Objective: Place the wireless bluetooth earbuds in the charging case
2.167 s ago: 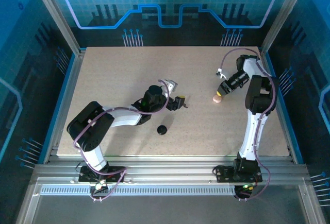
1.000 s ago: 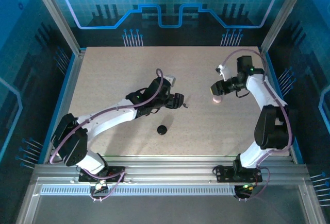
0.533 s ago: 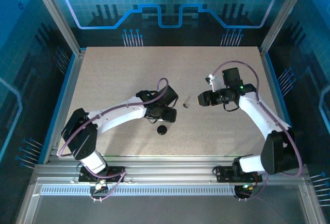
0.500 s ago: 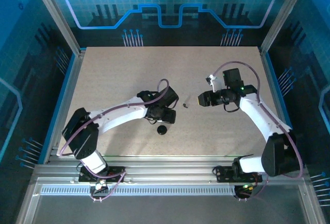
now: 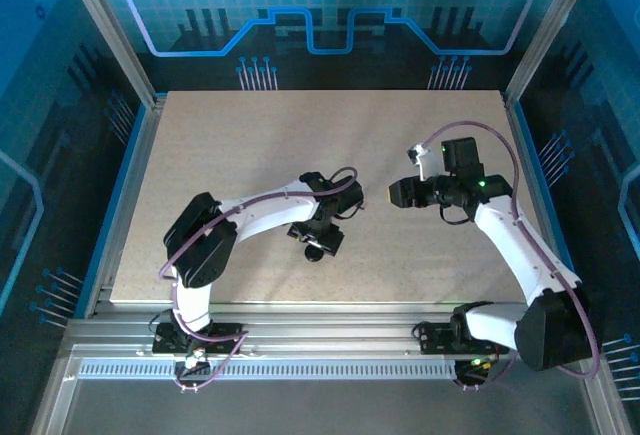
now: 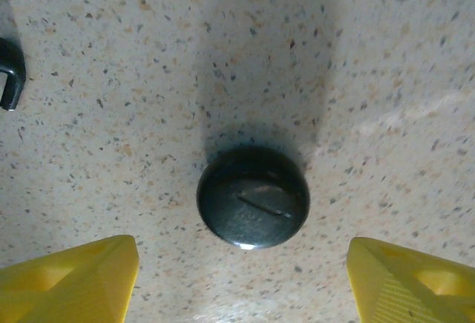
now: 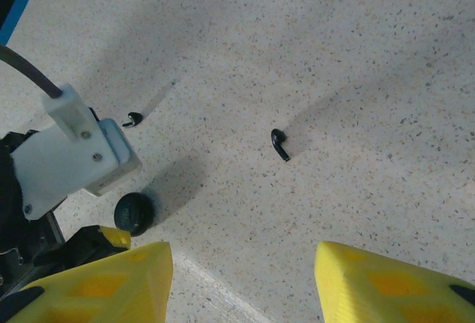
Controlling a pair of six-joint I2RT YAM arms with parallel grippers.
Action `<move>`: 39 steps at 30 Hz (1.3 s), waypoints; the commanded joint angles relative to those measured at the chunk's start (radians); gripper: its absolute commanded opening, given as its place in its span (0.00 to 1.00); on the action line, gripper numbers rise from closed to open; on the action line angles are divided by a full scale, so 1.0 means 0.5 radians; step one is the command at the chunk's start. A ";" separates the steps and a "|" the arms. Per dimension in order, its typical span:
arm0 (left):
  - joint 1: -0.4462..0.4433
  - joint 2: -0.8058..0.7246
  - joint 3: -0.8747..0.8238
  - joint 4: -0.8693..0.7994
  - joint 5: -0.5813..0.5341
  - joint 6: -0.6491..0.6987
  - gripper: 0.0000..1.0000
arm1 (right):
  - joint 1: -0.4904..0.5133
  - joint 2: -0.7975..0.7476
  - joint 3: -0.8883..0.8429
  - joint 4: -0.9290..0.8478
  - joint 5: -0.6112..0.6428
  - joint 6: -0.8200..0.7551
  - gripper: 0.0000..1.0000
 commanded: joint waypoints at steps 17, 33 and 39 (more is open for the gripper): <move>0.132 0.294 0.161 -0.150 0.152 0.556 0.69 | -0.036 -0.160 -0.028 -0.110 0.020 -0.090 0.54; 0.139 0.417 0.174 -0.134 0.215 0.531 0.67 | -0.086 -0.222 -0.042 -0.137 0.027 -0.110 0.54; 0.148 0.432 0.138 -0.153 0.215 0.533 0.62 | -0.103 -0.223 -0.053 -0.125 0.018 -0.107 0.53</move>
